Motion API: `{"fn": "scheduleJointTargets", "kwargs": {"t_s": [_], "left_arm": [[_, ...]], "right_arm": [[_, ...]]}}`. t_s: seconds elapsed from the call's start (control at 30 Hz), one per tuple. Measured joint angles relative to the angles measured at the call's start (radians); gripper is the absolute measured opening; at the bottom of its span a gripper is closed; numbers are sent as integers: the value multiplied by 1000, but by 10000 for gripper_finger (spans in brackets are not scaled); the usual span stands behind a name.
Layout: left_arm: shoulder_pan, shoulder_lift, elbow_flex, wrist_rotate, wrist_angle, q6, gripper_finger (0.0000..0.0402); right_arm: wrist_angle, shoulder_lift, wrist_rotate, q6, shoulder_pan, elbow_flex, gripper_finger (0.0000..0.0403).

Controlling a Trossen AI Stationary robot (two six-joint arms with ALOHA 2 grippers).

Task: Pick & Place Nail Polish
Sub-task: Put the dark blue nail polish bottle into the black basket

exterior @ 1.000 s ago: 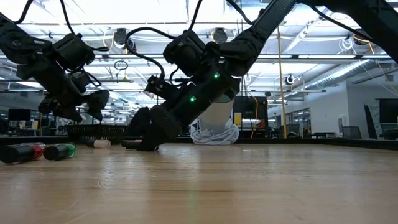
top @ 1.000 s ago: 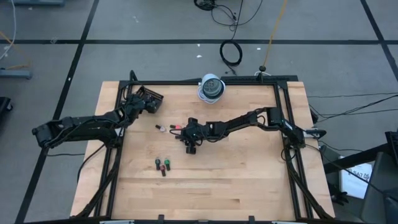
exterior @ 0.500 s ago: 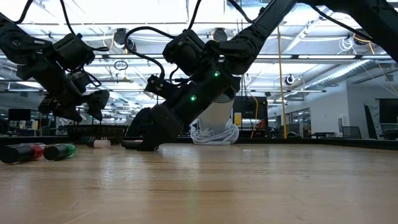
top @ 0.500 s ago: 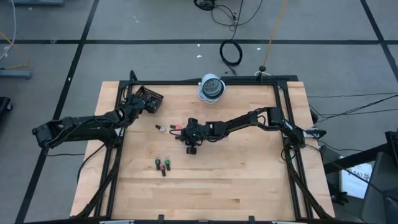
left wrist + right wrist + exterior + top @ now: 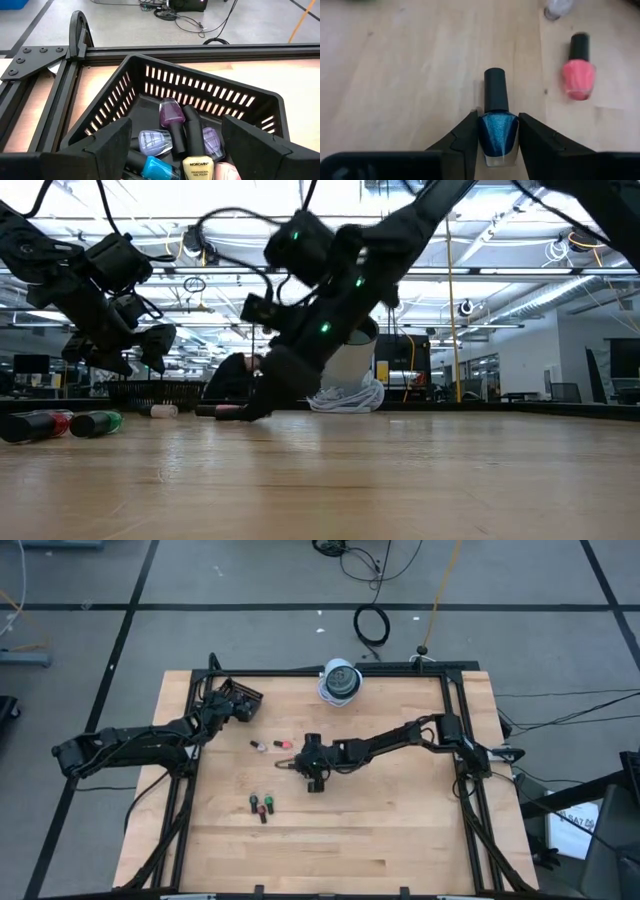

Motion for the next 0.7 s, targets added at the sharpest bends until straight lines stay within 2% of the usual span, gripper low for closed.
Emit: {"fn": "scheduleJointTargets", "kwargs": {"t_s": [0.07, 0.13, 0.33, 0.43, 0.5, 0.57, 0.7], "left_arm": [[0, 0, 0, 32, 2, 0, 296], [0, 0, 0, 106, 17, 0, 296], [-15, 0, 0, 462, 158, 54, 296], [-47, 0, 0, 589, 231, 54, 296], [-75, 0, 0, 631, 266, 69, 296], [-103, 0, 0, 640, 290, 94, 296], [-149, 0, 0, 639, 337, 135, 296]], "right_arm": [[-17, -26, 67, -47, 23, 0, 107], [-59, -58, 172, -108, 51, 1, 107], [-106, -71, 557, -298, 124, 2, 107], [-95, -73, 697, -377, 144, 2, 107], [-82, -74, 732, -385, 146, -1, 107], [-36, -74, 722, -381, 139, -21, 107], [48, -98, 633, -381, 123, -76, 107]]}}
